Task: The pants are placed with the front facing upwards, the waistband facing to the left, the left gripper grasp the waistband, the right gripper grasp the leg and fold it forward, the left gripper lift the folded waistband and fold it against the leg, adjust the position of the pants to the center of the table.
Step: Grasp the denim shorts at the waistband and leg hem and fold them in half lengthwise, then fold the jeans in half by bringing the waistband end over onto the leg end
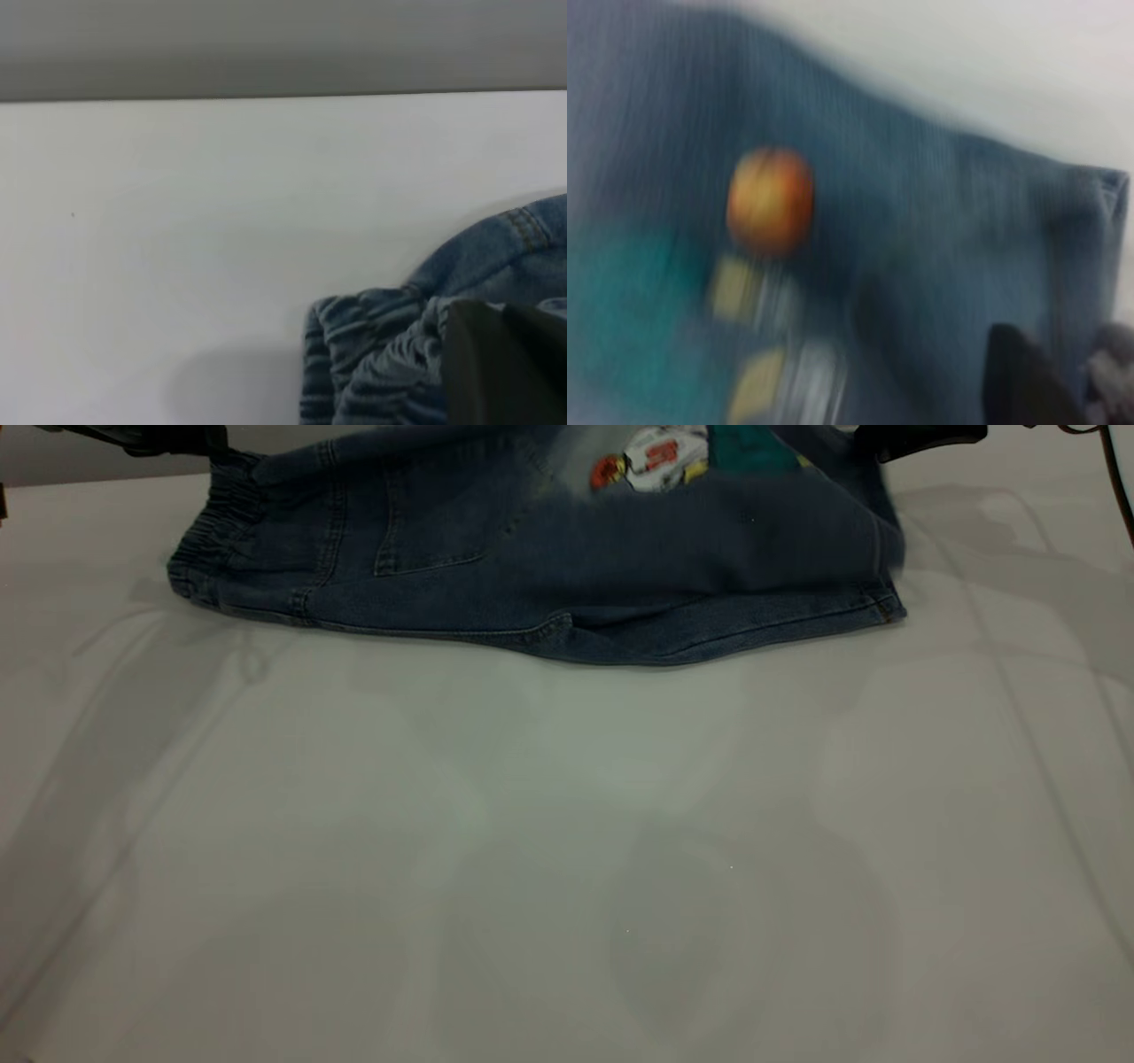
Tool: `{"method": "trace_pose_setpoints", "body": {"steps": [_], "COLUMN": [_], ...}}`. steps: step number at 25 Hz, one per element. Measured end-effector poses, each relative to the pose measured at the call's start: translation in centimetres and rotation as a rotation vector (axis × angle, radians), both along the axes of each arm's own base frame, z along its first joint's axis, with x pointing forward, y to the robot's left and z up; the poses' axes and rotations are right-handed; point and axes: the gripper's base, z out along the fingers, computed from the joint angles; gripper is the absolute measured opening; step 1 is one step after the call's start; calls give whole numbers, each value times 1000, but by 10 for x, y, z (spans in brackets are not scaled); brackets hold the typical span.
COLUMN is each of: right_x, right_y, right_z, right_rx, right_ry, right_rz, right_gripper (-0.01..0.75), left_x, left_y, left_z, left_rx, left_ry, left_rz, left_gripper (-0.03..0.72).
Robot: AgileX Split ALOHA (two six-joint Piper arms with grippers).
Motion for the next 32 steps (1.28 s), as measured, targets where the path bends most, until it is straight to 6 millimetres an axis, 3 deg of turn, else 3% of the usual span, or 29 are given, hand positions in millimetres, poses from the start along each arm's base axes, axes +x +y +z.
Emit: {"method": "trace_pose_setpoints", "body": {"steps": [5, 9, 12, 15, 18, 28, 32], "right_x": [2, 2, 2, 0, -4, -7, -8], "right_y": [-2, -2, -2, 2, 5, 9, 10], "right_z": [1, 1, 2, 1, 1, 10, 12], "right_rx": [-12, -18, 2, 23, 50, 78, 81], "right_ry": [-15, -22, -15, 5, 35, 53, 51], "right_rz": [-18, -26, -36, -9, 30, 64, 68], "right_gripper": [431, 546, 561, 563, 564, 564, 564], "left_x": [0, 0, 1, 0, -4, -23, -23], "left_y": [0, 0, 0, 0, 4, 67, 64], "left_z": [0, 0, 1, 0, -5, -19, -19], "left_rx": [1, 0, -1, -1, -8, -67, -100], "left_ry": [-4, -6, -10, -4, 68, 310, 316], "left_rz": [-2, -1, -1, 0, 27, 257, 275], "left_gripper": [229, 387, 483, 518, 526, 527, 527]}}
